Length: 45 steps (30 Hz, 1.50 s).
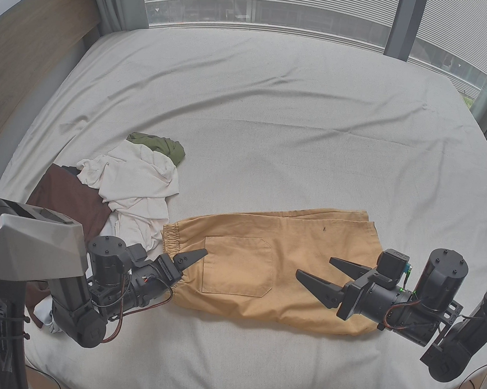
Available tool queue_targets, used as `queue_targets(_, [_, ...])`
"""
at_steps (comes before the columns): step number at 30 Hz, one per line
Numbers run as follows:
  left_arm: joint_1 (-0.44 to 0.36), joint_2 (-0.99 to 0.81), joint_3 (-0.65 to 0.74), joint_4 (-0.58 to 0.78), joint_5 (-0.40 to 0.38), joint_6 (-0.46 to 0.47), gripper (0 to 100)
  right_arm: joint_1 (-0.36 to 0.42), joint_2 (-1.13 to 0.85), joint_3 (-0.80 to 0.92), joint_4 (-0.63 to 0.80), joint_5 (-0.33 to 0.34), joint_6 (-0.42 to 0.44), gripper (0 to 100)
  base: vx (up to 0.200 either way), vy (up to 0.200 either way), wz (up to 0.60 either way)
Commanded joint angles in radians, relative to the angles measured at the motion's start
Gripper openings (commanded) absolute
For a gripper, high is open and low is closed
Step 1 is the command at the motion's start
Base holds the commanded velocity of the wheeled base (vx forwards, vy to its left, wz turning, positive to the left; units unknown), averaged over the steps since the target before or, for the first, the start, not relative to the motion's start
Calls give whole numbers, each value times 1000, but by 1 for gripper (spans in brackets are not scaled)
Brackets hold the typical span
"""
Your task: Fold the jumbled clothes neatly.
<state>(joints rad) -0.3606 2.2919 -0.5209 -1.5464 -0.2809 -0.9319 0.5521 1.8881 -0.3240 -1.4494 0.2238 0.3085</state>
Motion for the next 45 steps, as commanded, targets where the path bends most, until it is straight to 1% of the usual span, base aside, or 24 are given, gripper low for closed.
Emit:
queue_targets(1, [3,-28,9,-1,0,-2,100,2,-1,0,0,0,0,100,0,0,0])
queue_targets(8, [3,-26,13,0,3,-19,100,3,-1,0,0,0,0,100,0,0,0])
queue_targets(9, [3,-25,13,0,3,-19,0,3,-1,0,0,0,0,100,0,0,0])
queue_targets(18, [5,-22,19,5,11,-18,0,8,2,0,0,0,0,100,0,0,0])
queue_targets(23, [9,-78,51,14,12,-5,0,8,6,2,0,0,0,100,0,0,0])
queue_targets(25, [14,-112,67,43,12,15,0,9,6,10,0,0,0,100,0,0,0])
queue_targets(31, [86,-204,94,172,11,127,0,14,8,13,0,0,0,100,0,0,0])
queue_targets(32, [89,-210,94,175,11,131,0,14,8,13,0,0,0,100,0,0,0])
queue_targets(33, [111,-229,101,192,11,160,0,14,8,13,0,0,0,100,0,0,0])
queue_targets(35, [129,-241,110,196,11,189,0,14,8,14,0,0,0,100,0,0,0])
queue_targets(40, [164,-259,131,198,11,226,0,14,19,16,-3,0,0,100,0,0,0])
queue_targets(41, [164,-259,131,198,11,226,0,14,19,16,-3,0,0,100,0,0,0])
queue_targets(45, [207,-275,140,195,2,231,0,15,29,17,-8,0,0,100,0,0,0])
